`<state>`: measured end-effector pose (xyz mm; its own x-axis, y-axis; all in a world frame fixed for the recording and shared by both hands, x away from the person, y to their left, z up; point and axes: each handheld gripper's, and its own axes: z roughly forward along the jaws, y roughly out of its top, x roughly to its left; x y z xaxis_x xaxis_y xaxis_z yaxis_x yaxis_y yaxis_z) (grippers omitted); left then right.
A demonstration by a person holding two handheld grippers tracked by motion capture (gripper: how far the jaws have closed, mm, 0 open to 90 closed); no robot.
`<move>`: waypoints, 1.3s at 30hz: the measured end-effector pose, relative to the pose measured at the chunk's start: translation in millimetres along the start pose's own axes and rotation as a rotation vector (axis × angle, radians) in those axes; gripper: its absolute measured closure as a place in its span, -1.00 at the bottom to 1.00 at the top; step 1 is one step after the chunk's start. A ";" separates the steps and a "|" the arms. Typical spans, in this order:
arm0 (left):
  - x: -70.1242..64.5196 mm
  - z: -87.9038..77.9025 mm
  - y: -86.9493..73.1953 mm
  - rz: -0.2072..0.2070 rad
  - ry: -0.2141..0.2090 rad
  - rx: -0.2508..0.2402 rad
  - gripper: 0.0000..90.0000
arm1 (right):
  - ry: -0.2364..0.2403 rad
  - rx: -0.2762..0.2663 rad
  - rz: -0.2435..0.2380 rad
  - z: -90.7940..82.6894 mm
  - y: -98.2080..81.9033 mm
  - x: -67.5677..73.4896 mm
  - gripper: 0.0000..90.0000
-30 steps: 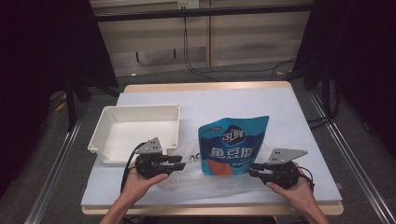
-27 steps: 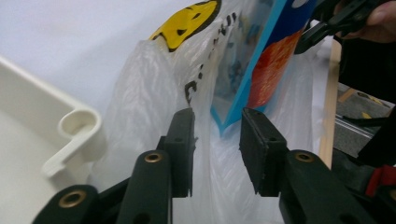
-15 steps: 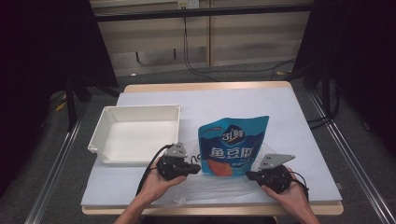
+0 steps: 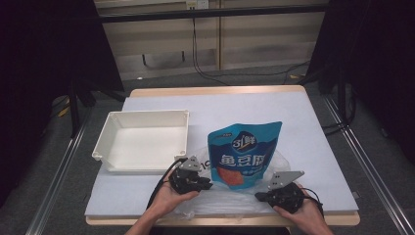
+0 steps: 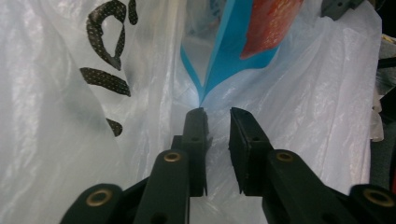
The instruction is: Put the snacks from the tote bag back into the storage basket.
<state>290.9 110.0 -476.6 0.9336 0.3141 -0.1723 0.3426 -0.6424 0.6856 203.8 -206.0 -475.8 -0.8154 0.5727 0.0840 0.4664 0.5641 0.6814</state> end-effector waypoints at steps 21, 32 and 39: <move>-8.8 -6.1 -2.9 -0.006 -0.040 -0.049 0.30 | -0.011 -0.137 0.054 -16.1 -4.3 -0.8 0.95; -3.7 -30.7 0.2 -0.032 -0.029 -0.154 0.16 | -0.072 -0.291 0.102 -35.8 -7.0 -3.6 0.51; -2.2 -48.7 1.5 -0.031 -0.027 -0.220 0.22 | -0.039 -0.349 0.117 -44.1 -5.8 3.0 0.11</move>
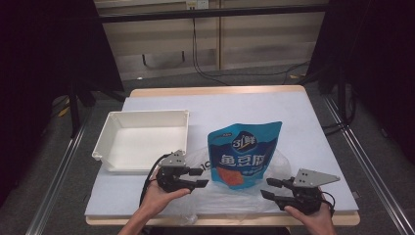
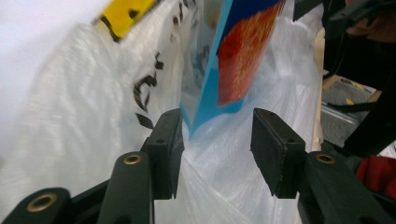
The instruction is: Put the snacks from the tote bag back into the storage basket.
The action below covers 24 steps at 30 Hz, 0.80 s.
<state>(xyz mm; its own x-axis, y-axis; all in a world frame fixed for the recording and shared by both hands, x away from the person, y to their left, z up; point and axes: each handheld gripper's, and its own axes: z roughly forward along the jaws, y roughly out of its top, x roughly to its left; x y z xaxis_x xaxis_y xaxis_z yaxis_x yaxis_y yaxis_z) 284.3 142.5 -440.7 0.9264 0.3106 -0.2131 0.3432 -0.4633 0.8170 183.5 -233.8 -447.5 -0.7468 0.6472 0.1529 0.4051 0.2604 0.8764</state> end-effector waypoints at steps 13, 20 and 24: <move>-3.8 -28.3 15.3 0.033 0.063 -0.051 0.44 | -0.048 -0.080 0.017 -16.0 -0.1 7.2 -0.39; -3.8 -41.4 24.5 0.050 0.059 -0.091 0.62 | -0.074 -0.104 0.019 -25.5 -4.4 16.3 -0.55; -7.1 -47.7 34.3 0.074 0.027 -0.099 0.64 | -0.076 -0.104 0.019 -30.5 -9.4 22.9 -0.57</move>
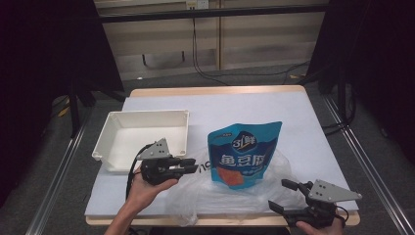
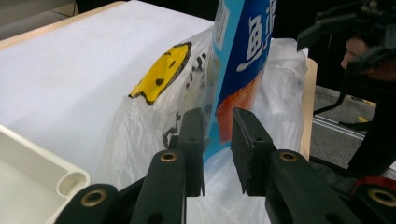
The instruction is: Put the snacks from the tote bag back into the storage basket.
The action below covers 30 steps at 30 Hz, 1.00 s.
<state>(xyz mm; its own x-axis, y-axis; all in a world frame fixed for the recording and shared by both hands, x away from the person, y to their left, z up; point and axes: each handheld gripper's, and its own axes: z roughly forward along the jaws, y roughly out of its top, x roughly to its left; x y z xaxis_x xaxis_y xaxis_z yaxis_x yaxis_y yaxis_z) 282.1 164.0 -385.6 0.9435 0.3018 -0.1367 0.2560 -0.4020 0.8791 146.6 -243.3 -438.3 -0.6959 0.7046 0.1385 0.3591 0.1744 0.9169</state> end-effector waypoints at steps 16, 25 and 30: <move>-9.9 0.4 57.7 0.079 -0.028 0.053 0.20 | -0.019 -0.021 0.017 -3.7 -2.4 -3.3 -0.72; -8.6 9.1 81.0 0.121 -0.038 0.094 0.17 | -0.018 -0.003 0.017 -1.5 -2.0 -3.4 -0.72; -6.2 15.5 95.4 0.138 -0.034 0.140 0.26 | -0.015 0.005 0.012 0.0 -1.9 -3.9 -0.71</move>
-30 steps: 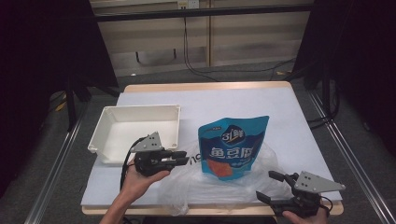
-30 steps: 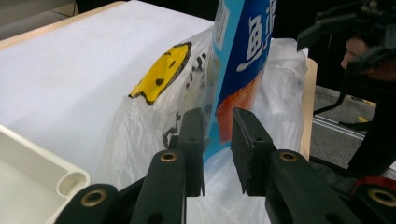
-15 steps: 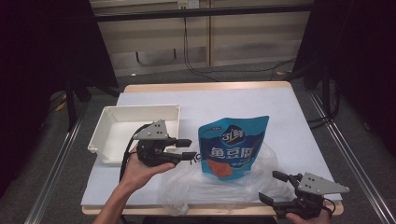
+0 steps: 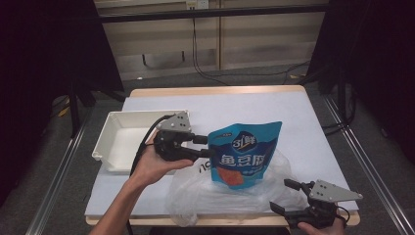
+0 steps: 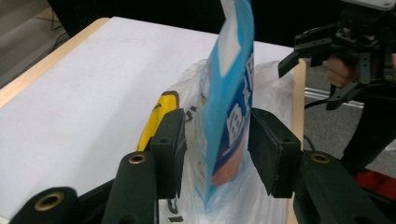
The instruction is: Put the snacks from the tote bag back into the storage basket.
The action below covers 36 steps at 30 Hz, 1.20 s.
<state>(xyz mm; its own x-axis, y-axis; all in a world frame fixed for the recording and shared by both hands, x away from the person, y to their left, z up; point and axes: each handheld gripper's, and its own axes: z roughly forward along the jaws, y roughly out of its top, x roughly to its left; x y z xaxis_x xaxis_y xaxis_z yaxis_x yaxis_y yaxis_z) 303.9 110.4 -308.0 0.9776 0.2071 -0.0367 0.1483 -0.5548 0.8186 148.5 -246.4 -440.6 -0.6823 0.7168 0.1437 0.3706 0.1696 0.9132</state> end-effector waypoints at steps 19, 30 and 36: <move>11.1 26.6 29.8 0.033 -0.069 0.132 0.51 | 0.002 0.013 0.002 2.2 -1.0 -2.2 -0.70; 12.4 34.9 34.7 0.038 -0.093 0.159 0.78 | -0.005 0.022 0.001 2.7 -1.3 -2.0 -0.69; 11.4 48.5 34.9 0.024 -0.103 0.171 0.57 | -0.004 0.024 -0.004 3.4 -1.2 -1.3 -0.68</move>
<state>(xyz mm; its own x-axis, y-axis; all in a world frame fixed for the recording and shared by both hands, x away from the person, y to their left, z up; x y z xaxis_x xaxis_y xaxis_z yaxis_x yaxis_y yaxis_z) 327.5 54.3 -307.7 0.9900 0.1134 -0.0836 0.1390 -0.6892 0.7111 151.2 -245.2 -443.2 -0.6809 0.7191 0.1387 0.3833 0.1886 0.9042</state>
